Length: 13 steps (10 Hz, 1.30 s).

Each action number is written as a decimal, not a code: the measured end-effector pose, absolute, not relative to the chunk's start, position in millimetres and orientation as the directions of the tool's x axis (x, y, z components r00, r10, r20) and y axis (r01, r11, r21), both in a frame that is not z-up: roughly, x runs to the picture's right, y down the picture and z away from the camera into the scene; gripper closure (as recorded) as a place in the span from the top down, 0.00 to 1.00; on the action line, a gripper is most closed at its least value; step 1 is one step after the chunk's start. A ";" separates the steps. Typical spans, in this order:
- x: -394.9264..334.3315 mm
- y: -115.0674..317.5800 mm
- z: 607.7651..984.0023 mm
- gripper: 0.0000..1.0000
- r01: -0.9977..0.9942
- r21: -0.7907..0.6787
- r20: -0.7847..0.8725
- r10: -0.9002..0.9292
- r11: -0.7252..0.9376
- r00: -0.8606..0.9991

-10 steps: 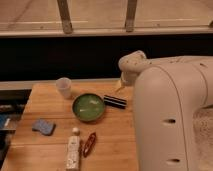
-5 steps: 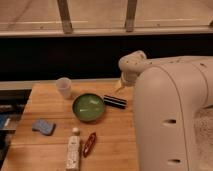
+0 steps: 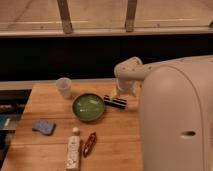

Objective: Place the pepper in the ceramic cup

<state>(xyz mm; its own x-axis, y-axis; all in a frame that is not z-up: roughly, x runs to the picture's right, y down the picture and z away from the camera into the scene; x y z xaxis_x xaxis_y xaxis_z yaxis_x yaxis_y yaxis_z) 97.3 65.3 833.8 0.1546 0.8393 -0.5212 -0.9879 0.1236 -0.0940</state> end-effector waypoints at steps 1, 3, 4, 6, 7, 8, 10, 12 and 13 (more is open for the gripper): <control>86.0 83.1 821.6 0.80 -0.987 -0.117 -0.537 0.828 0.115 0.160; 67.7 108.7 807.5 0.80 -0.983 -0.151 -0.564 0.808 0.104 0.172; 53.9 126.6 800.2 0.80 -0.979 -0.179 -0.582 0.791 0.099 0.186; 39.0 142.4 792.9 0.80 -0.973 -0.210 -0.594 0.777 0.101 0.209; 40.0 142.3 793.0 0.80 -0.973 -0.209 -0.594 0.777 0.101 0.208; 40.3 142.4 793.0 0.80 -0.973 -0.209 -0.594 0.777 0.101 0.208; 39.2 141.9 793.1 0.80 -0.972 -0.211 -0.593 0.777 0.103 0.211; 39.2 145.4 795.7 0.80 -0.969 -0.213 -0.602 0.763 0.129 0.234; 30.4 153.3 796.2 0.80 -0.961 -0.229 -0.606 0.751 0.153 0.264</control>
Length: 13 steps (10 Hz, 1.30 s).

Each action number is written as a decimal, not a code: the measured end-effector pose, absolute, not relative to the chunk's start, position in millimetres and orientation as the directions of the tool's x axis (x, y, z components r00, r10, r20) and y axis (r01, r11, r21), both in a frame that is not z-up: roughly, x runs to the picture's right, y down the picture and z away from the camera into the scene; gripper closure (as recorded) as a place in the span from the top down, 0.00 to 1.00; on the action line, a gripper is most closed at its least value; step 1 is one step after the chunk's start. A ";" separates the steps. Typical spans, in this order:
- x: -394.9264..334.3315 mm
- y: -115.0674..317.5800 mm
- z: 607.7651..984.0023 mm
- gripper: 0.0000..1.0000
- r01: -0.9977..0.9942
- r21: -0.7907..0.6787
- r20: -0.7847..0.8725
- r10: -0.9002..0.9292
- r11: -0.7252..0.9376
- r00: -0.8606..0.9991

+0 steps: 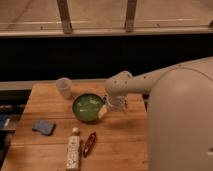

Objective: Place the pepper in the ceramic cup

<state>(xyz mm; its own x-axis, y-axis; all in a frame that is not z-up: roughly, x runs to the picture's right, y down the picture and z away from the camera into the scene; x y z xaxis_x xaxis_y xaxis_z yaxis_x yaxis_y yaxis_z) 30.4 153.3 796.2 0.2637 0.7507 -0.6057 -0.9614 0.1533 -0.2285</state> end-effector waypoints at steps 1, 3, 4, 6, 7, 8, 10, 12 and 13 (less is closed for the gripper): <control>24.1 166.3 794.9 0.80 -0.957 -0.237 -0.612 0.739 0.170 0.283; 4.3 197.7 786.8 0.80 -0.946 -0.251 -0.624 0.713 0.206 0.321; -5.9 212.2 783.6 0.80 -0.940 -0.261 -0.631 0.699 0.218 0.337; -18.8 235.9 781.6 0.80 -0.931 -0.281 -0.647 0.671 0.233 0.363; -25.4 243.4 779.7 0.80 -0.927 -0.294 -0.650 0.663 0.232 0.372; -31.9 250.3 776.2 0.80 -0.923 -0.308 -0.650 0.657 0.231 0.381; -40.4 257.9 772.7 0.80 -0.919 -0.326 -0.650 0.653 0.223 0.389; -47.1 265.7 772.2 0.80 -0.916 -0.349 -0.652 0.651 0.199 0.389; -49.2 268.0 773.3 0.80 -0.914 -0.359 -0.652 0.651 0.189 0.390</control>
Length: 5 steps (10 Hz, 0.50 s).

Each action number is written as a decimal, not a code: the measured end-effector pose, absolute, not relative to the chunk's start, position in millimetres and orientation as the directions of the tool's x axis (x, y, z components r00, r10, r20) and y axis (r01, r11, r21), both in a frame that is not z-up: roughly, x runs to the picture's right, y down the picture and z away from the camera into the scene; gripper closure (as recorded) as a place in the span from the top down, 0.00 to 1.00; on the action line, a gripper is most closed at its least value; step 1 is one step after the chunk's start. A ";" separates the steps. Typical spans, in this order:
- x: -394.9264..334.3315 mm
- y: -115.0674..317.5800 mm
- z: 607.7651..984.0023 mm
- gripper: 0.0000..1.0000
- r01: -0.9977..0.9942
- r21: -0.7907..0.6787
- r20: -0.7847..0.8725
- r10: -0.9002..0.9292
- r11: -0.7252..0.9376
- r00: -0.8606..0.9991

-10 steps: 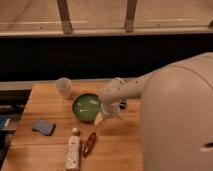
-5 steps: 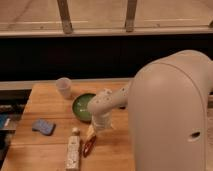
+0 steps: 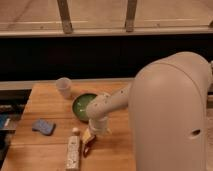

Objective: Place the pepper in the ceramic cup

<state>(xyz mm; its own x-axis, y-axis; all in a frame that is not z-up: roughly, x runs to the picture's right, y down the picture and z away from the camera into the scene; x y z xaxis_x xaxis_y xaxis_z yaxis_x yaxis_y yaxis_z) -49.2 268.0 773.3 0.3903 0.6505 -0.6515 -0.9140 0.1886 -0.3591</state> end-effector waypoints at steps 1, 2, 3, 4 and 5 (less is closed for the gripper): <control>-51.1 269.3 774.7 0.80 -0.912 -0.369 -0.651 0.652 0.177 0.390; -53.2 271.2 776.1 0.80 -0.911 -0.378 -0.651 0.652 0.167 0.390; -56.8 273.2 777.1 0.80 -0.908 -0.387 -0.651 0.650 0.159 0.392; -63.2 275.2 778.2 0.80 -0.903 -0.401 -0.650 0.648 0.153 0.398; -70.5 277.9 779.4 0.80 -0.898 -0.414 -0.649 0.643 0.150 0.406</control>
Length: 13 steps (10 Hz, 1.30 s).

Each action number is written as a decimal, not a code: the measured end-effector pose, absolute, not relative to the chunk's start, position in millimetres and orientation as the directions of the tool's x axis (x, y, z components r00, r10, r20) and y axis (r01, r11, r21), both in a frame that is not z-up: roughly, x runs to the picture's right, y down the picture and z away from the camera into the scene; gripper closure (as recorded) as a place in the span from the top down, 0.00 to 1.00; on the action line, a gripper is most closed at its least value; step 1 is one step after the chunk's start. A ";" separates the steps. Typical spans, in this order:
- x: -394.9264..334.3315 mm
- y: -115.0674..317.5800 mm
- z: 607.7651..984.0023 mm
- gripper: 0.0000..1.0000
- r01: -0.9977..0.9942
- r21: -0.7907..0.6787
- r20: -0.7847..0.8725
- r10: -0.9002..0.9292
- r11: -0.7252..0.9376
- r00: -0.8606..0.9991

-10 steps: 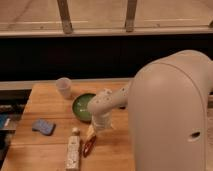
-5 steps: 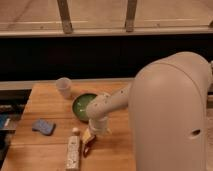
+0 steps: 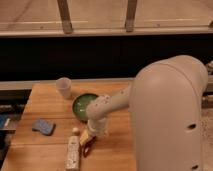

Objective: Place the pepper in the ceramic cup

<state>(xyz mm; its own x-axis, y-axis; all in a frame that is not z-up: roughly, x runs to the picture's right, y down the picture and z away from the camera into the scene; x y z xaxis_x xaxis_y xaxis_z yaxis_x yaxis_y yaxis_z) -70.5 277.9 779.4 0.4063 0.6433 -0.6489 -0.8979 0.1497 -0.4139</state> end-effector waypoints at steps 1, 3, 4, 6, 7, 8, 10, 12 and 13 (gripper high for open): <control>-76.6 280.2 779.9 0.76 -0.892 -0.424 -0.646 0.639 0.155 0.418; -86.4 285.4 779.6 0.61 -0.882 -0.438 -0.641 0.629 0.172 0.440; -87.7 287.4 779.5 0.48 -0.882 -0.438 -0.640 0.628 0.174 0.442; -86.7 286.7 778.5 0.27 -0.884 -0.435 -0.641 0.630 0.173 0.439; -87.1 286.6 777.5 0.22 -0.884 -0.435 -0.641 0.630 0.172 0.438; -87.6 286.1 776.9 0.20 -0.883 -0.437 -0.640 0.630 0.172 0.440; -87.5 283.6 774.9 0.20 -0.883 -0.434 -0.633 0.636 0.180 0.441; -75.8 263.8 775.8 0.20 -0.898 -0.404 -0.618 0.672 0.173 0.407; -65.7 245.7 779.6 0.20 -0.908 -0.386 -0.604 0.700 0.161 0.381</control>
<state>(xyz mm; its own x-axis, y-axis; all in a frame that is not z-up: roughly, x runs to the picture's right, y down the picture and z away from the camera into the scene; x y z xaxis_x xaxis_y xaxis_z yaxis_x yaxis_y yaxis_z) -65.7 245.7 779.6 0.3808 0.6999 -0.6043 -0.9085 0.1613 -0.3856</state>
